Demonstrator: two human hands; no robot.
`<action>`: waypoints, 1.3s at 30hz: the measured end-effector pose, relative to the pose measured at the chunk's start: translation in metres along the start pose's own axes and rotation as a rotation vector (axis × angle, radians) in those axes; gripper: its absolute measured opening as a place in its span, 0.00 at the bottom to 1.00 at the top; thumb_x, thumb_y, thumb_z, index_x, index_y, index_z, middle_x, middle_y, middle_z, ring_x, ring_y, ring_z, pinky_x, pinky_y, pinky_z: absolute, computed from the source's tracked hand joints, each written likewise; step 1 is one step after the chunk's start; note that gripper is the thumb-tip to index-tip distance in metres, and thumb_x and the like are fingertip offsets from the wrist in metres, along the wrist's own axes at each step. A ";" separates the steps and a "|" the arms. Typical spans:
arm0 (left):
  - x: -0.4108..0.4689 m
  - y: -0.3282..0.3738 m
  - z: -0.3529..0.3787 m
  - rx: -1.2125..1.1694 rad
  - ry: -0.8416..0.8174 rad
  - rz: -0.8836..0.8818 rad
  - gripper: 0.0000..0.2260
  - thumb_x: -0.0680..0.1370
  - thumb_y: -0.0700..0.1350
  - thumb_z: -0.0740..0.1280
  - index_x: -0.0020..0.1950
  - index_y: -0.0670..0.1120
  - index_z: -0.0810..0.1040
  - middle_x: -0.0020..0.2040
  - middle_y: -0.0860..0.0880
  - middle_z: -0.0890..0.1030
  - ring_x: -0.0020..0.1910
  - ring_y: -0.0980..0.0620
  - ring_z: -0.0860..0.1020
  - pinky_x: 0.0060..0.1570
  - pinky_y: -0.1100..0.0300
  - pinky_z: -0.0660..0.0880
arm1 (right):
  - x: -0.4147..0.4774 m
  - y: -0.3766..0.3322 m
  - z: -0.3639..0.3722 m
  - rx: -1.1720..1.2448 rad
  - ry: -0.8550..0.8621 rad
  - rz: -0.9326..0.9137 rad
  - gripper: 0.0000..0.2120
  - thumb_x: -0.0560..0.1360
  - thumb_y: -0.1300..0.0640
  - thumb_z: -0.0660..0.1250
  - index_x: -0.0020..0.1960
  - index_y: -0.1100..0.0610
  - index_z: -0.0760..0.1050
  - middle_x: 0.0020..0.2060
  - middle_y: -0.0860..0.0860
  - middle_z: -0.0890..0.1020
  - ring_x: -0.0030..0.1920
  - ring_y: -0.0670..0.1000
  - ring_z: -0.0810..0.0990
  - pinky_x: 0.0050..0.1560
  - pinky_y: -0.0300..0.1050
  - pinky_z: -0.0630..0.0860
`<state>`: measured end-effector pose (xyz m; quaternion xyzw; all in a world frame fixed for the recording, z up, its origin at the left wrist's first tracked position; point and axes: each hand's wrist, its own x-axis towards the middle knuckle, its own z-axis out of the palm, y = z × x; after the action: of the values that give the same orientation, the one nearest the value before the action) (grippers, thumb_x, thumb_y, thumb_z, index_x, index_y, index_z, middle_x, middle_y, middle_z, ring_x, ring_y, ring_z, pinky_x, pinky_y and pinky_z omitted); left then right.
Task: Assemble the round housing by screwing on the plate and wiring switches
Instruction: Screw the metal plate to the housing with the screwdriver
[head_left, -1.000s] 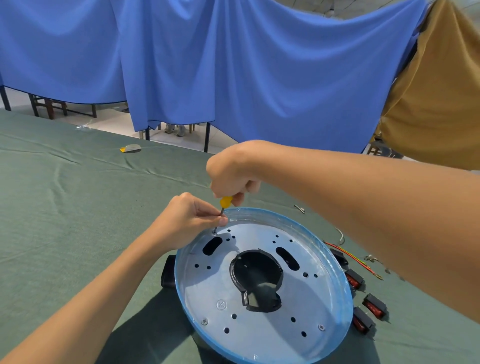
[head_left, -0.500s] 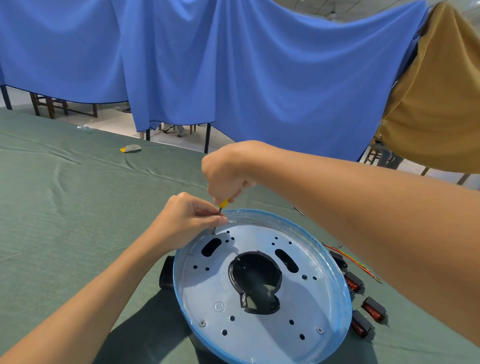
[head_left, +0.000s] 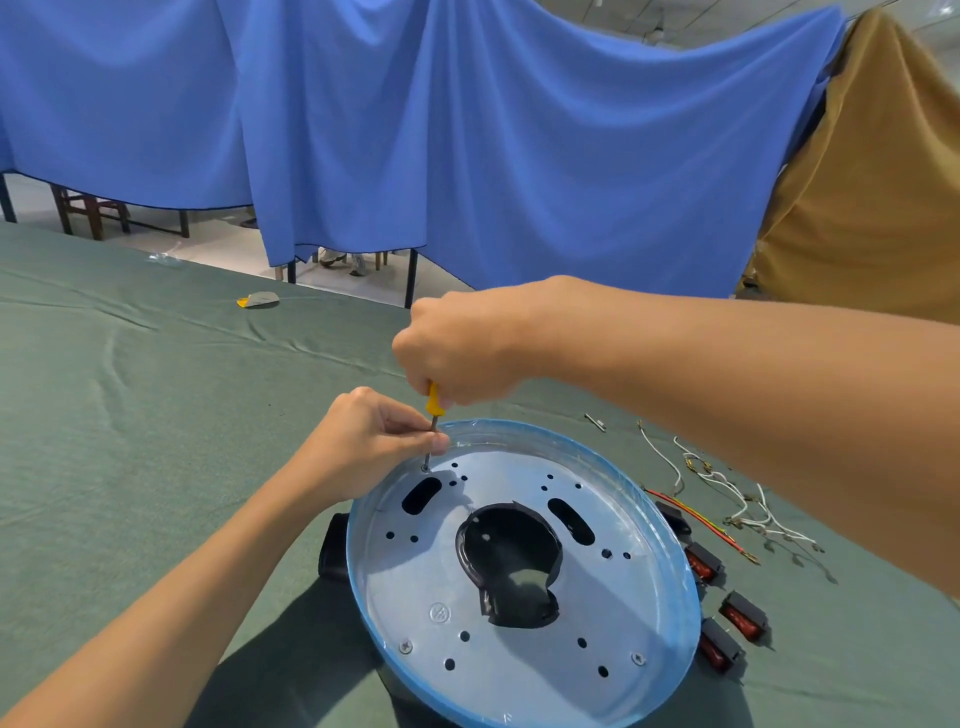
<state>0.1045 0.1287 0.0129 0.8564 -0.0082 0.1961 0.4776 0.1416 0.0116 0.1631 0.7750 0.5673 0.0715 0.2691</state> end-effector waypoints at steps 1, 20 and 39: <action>0.000 0.000 0.000 -0.007 0.002 -0.001 0.02 0.72 0.43 0.77 0.41 0.51 0.88 0.35 0.57 0.86 0.36 0.64 0.81 0.38 0.67 0.75 | 0.002 -0.001 0.001 0.016 0.000 -0.005 0.22 0.77 0.60 0.65 0.30 0.52 0.56 0.29 0.50 0.62 0.31 0.55 0.65 0.31 0.45 0.64; 0.000 -0.001 0.001 0.014 -0.043 -0.004 0.01 0.73 0.43 0.76 0.43 0.48 0.88 0.37 0.49 0.86 0.43 0.43 0.84 0.49 0.44 0.79 | 0.010 -0.004 -0.005 0.039 -0.079 0.064 0.12 0.74 0.57 0.71 0.35 0.51 0.72 0.31 0.48 0.72 0.34 0.50 0.75 0.28 0.40 0.66; 0.001 -0.002 0.001 0.040 -0.083 0.004 0.03 0.75 0.45 0.75 0.43 0.48 0.88 0.39 0.40 0.85 0.37 0.52 0.74 0.48 0.40 0.77 | -0.005 -0.004 -0.012 -0.053 -0.031 -0.010 0.10 0.74 0.61 0.68 0.36 0.52 0.72 0.31 0.48 0.68 0.27 0.50 0.69 0.26 0.38 0.62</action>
<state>0.1063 0.1289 0.0112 0.8732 -0.0258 0.1617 0.4591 0.1314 0.0117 0.1723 0.7658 0.5648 0.0733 0.2988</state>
